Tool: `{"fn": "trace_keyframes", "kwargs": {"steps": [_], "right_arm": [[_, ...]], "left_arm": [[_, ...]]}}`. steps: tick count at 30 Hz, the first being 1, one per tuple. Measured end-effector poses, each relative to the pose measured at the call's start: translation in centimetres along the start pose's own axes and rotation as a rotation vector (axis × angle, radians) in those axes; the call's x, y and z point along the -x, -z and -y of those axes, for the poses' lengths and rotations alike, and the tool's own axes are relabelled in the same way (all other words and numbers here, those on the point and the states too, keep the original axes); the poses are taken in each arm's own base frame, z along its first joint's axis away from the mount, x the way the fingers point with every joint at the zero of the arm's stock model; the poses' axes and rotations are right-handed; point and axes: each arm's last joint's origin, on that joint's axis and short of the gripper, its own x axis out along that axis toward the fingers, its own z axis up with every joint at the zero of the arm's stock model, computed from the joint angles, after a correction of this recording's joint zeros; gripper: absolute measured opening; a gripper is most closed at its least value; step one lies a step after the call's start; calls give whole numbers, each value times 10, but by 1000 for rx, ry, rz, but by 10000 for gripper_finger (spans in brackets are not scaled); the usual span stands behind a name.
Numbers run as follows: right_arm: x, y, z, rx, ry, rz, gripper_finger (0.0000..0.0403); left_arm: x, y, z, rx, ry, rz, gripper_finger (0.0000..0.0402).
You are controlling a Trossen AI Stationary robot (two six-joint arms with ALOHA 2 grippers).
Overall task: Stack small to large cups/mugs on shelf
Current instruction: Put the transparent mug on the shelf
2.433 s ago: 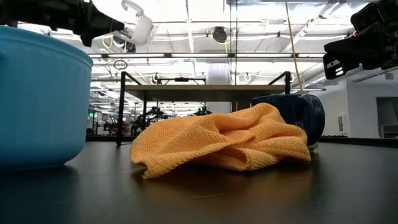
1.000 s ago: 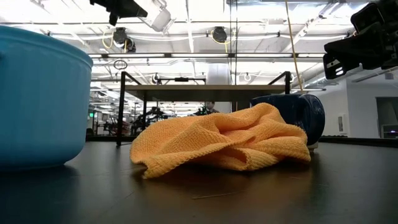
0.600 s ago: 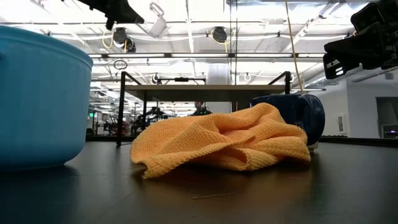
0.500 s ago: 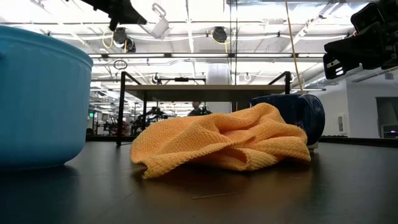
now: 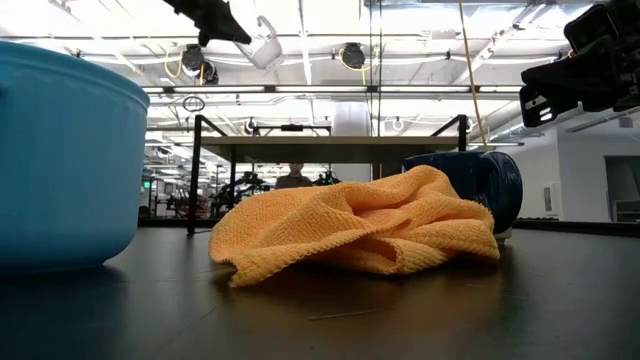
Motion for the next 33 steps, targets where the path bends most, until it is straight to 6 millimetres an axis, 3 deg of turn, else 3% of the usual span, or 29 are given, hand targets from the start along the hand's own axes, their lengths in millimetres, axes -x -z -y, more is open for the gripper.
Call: {"fn": "trace_keyframes", "kwargs": {"steps": [13,20,33], "right_arm": [[0,0,0,0,0,0,0],[0,0,0,0,0,0,0],[0,0,0,-3,0,0,0]], "left_arm": [[-21,-3,-9,-194,101,-187,0],[-29,-5,-5,-305,141,-190,0],[-57,13,3,-362,249,-346,0]]}}
